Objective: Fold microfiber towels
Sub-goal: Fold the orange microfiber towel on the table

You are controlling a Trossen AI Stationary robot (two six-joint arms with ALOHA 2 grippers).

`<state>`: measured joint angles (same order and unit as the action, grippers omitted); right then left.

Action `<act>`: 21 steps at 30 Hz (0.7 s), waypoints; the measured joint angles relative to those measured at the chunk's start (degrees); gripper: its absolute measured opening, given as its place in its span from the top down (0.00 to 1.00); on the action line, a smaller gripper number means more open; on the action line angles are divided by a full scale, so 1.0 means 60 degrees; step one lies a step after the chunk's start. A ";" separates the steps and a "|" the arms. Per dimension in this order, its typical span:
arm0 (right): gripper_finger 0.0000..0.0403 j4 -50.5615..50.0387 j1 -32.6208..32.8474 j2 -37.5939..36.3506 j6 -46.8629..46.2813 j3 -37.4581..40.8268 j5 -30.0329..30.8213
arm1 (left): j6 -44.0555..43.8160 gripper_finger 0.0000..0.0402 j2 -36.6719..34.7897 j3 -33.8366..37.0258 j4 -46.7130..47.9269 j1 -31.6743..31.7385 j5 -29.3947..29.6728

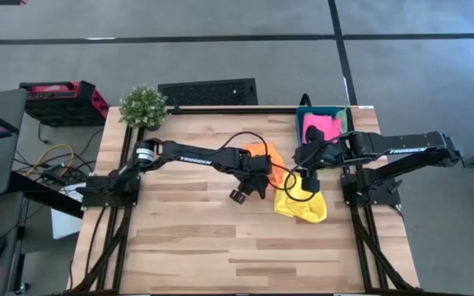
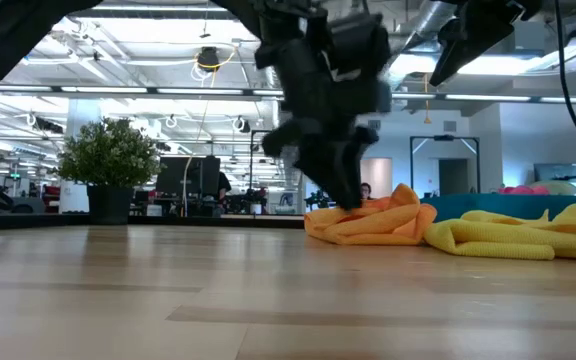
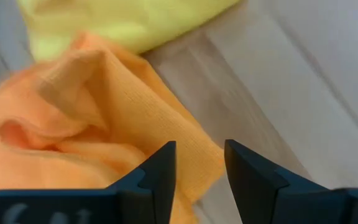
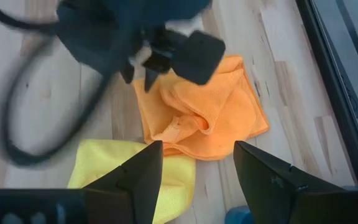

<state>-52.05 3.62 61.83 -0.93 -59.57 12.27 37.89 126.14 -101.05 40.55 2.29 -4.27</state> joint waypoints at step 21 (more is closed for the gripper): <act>0.45 -0.0080 0.0000 0.0003 0.0000 -0.0004 -0.0029 | -0.0165 0.68 0.0363 -0.0212 0.0139 0.0603 0.3051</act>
<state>-52.53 3.62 61.84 -0.93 -59.59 12.10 36.90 128.32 -102.32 41.39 5.91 14.04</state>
